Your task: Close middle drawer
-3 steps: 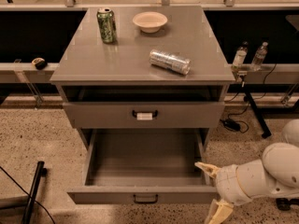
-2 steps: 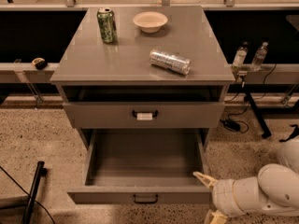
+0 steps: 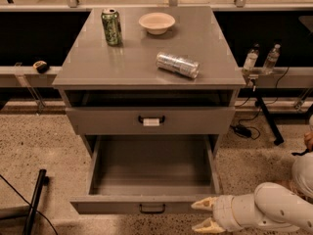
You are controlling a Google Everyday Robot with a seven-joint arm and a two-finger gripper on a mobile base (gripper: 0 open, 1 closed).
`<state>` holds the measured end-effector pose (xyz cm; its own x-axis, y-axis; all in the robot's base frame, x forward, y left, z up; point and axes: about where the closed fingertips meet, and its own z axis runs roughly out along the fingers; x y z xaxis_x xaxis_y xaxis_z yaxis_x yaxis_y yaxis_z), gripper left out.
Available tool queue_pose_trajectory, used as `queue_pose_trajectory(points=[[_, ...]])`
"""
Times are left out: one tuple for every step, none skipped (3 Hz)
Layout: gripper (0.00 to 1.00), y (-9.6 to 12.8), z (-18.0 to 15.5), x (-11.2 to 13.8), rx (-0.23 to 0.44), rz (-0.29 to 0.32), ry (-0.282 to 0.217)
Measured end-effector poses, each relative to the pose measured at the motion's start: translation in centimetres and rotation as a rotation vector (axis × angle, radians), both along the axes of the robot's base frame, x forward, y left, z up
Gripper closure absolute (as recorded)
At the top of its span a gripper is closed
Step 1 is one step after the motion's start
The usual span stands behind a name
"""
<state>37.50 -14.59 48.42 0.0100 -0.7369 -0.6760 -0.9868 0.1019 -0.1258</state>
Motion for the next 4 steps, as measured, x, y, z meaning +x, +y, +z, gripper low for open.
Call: queue_pose_trajectory(points=[[0.7,0.2,-3.1,1.3,-0.027,-0.031,0.019],[0.93,0.3,-5.4,3.6,0.01,-0.114,0.018],[1.0,0.7,-6.4,5.4,0.043,-0.213,0.004],[1.0,0.8,-5.6,6.3,0.047,-0.33,-0.034]])
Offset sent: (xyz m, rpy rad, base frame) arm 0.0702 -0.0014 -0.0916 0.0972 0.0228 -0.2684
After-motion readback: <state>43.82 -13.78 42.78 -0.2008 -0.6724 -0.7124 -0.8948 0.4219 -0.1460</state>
